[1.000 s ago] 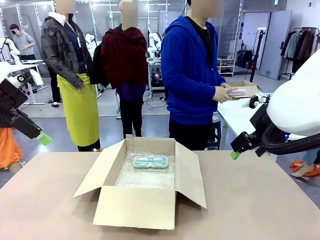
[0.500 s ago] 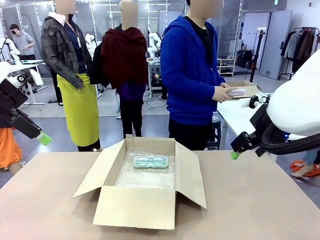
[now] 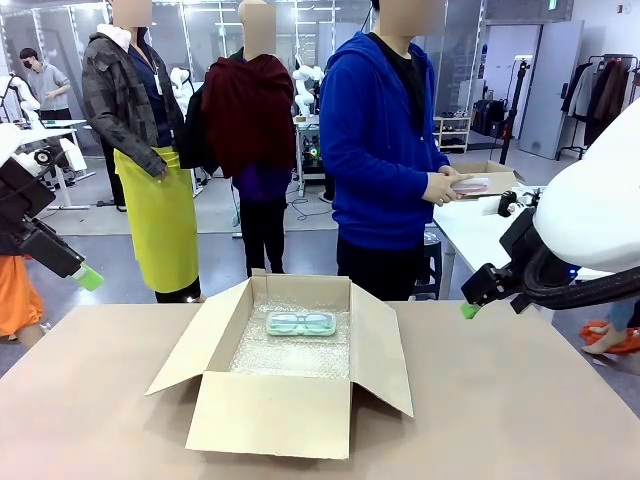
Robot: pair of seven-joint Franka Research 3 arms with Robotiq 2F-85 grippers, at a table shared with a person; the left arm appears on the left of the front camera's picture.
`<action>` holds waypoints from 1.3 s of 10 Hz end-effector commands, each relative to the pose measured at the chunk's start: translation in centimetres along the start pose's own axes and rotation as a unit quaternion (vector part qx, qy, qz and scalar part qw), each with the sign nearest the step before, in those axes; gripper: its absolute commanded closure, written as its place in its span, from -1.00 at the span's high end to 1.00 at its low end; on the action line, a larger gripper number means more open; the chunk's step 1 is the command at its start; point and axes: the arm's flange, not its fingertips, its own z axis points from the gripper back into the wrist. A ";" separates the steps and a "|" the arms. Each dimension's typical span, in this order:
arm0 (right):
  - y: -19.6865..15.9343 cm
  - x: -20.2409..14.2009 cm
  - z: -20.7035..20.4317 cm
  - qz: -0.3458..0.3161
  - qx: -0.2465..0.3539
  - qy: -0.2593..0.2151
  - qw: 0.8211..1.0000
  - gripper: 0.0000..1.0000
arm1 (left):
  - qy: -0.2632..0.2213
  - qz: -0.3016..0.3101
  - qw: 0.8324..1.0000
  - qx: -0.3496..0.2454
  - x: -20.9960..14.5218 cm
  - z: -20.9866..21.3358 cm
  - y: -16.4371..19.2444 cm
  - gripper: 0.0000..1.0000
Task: Pack the glasses set securely to prepare it for shipping.
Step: Put the Glasses case from the right side of the table into the Package Box.
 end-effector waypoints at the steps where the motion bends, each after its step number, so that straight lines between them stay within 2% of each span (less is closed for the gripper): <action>1: 0.0 0.0 -0.1 -0.003 0.000 -0.002 1.000 1.00 | -0.005 -0.005 1.000 -0.004 0.0 0.3 0.1 1.00; 13: 0.0 0.0 -0.1 -0.003 0.000 -0.002 1.000 1.00 | -0.005 -0.005 1.000 -0.004 0.0 0.3 0.1 1.00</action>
